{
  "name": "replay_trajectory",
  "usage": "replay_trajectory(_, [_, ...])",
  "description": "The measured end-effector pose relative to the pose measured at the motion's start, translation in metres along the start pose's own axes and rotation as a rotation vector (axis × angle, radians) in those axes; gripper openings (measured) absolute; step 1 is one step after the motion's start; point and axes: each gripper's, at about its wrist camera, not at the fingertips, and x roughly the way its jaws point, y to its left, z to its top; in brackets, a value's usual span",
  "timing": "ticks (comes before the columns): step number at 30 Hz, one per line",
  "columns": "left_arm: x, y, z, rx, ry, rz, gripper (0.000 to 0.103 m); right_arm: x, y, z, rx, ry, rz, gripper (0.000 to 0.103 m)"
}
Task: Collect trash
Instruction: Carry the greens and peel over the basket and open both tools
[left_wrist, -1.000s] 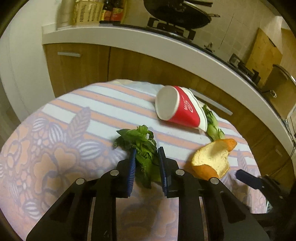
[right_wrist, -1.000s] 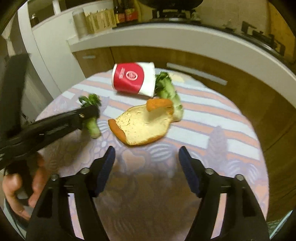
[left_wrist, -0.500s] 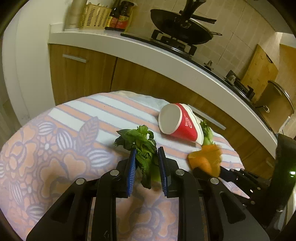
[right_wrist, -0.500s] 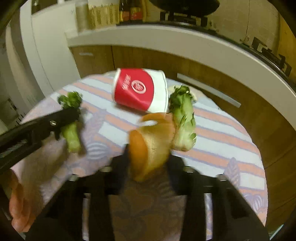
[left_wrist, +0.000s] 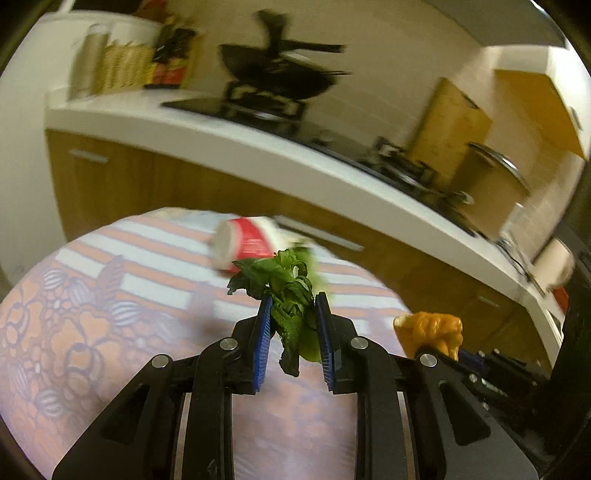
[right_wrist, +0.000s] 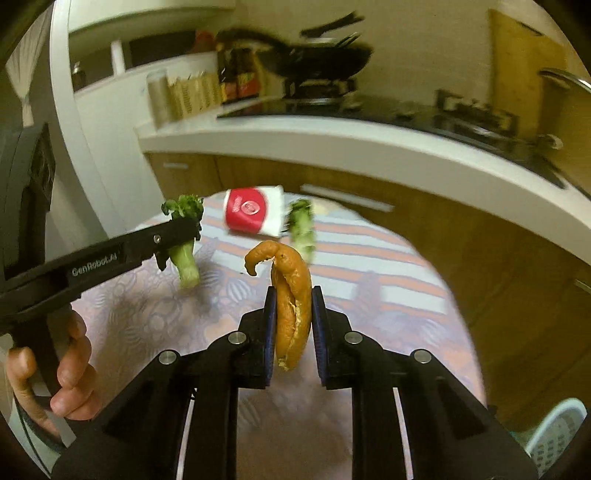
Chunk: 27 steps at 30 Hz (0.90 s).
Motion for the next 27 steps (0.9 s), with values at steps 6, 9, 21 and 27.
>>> replay_trajectory(6, [-0.022,-0.062,-0.014,0.088,-0.006,-0.108,0.022,-0.071,-0.035,-0.024,0.074,-0.069,-0.063,0.015])
replay_trajectory(9, [-0.03,-0.092,-0.022,0.122,0.002,-0.176,0.022,-0.103,-0.05,-0.035,0.105,-0.101,-0.111,0.015])
replay_trajectory(21, [-0.03,-0.208,-0.073,0.272,0.086,-0.346,0.022,-0.209,-0.123,-0.099,0.238,-0.174,-0.305,0.015])
replay_trajectory(27, [-0.011,-0.26,-0.102,0.352,0.162,-0.393,0.022,-0.227,-0.175,-0.138,0.367,-0.148,-0.361,0.015])
